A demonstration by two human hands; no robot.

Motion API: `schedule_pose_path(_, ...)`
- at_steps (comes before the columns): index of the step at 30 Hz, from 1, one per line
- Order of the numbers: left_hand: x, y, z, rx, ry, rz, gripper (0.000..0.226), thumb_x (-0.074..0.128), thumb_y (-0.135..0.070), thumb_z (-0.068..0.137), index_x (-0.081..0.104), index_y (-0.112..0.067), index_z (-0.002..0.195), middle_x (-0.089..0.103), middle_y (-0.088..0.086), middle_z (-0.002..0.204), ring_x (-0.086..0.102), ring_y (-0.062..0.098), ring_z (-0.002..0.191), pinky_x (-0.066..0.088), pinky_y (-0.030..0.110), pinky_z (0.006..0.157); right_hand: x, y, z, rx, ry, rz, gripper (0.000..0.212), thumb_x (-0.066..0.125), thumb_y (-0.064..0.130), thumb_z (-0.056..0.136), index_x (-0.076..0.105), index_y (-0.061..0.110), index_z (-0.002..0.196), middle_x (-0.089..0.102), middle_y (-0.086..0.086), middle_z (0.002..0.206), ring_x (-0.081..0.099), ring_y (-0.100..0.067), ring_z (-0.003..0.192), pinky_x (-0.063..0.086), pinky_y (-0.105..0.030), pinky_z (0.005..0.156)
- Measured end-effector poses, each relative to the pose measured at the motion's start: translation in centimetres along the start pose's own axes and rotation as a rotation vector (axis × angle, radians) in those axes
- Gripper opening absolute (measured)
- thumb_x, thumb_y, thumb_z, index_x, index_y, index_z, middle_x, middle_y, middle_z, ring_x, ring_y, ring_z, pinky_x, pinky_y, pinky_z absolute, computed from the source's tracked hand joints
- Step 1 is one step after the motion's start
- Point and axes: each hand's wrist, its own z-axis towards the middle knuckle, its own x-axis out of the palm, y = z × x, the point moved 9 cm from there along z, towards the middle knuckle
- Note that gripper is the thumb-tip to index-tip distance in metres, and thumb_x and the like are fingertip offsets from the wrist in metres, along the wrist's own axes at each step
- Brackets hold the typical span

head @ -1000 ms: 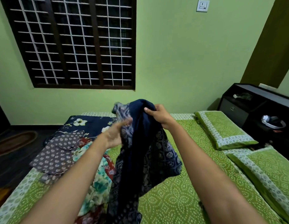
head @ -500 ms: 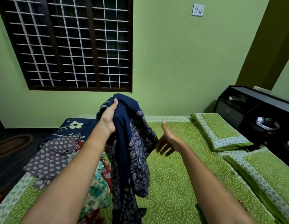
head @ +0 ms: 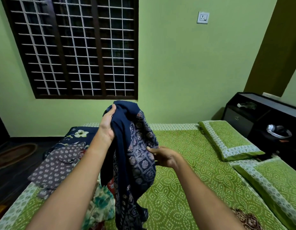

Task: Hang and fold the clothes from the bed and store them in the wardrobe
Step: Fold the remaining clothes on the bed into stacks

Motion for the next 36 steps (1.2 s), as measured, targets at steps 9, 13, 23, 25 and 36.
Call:
schedule_pose_path(9,-3.7,0.2,-0.5,-0.05,-0.042,-0.042,0.073,0.028,-0.07,0.087,0.061,-0.007,0.101,0.068,0.019,0.102,0.063,0.032,0.096,0.05,0.041,0.077,-4.9,6.1,-2.4,-0.298,-0.033,0.523,0.059,0.052,0.059,0.087,0.056,0.013,0.123,0.064,-0.013,0.12,0.06,-0.024,0.108,0.049,-0.04,0.094)
schedule_pose_path(13,-8.0,6.4,-1.7,-0.459,-0.065,0.437,0.057,0.055,-0.059,0.081,0.064,-0.007,0.104,0.069,0.015,0.098,0.065,0.03,0.091,0.051,0.036,0.078,-3.4,3.1,-3.2,-0.071,0.044,-0.083,0.03,0.059,0.048,0.082,0.066,0.022,0.091,0.054,-0.005,0.075,0.049,-0.014,0.064,0.046,-0.034,0.086)
schedule_pose_path(23,-5.7,4.1,0.1,-0.194,0.005,0.013,0.027,0.075,-0.028,0.068,0.067,-0.009,0.085,0.071,0.01,0.08,0.068,0.027,0.077,0.056,0.034,0.068,-4.8,8.1,-4.1,-0.263,-0.118,0.106,0.016,0.066,0.015,0.082,0.063,0.005,0.094,0.073,-0.011,0.079,0.07,-0.021,0.066,0.059,-0.033,0.06)
schedule_pose_path(25,-7.2,4.9,0.3,-0.232,-0.099,0.119,0.023,0.062,-0.028,0.085,0.065,-0.01,0.098,0.071,0.008,0.084,0.067,0.024,0.08,0.055,0.034,0.07,-6.1,9.1,-4.6,-0.309,-0.214,0.262,0.015,0.061,0.019,0.089,0.064,0.005,0.091,0.073,-0.012,0.076,0.071,-0.022,0.065,0.058,-0.034,0.055)
schedule_pose_path(36,-10.3,3.5,1.8,-0.221,-0.268,0.992,0.068,0.054,-0.032,0.094,0.021,-0.003,0.145,0.028,0.018,0.15,0.036,0.033,0.132,0.032,0.045,0.109,-14.4,7.4,-5.7,-0.224,-0.603,0.004,0.035,0.068,0.011,0.082,0.054,-0.002,0.111,0.067,-0.019,0.098,0.067,-0.027,0.082,0.056,-0.042,0.074)
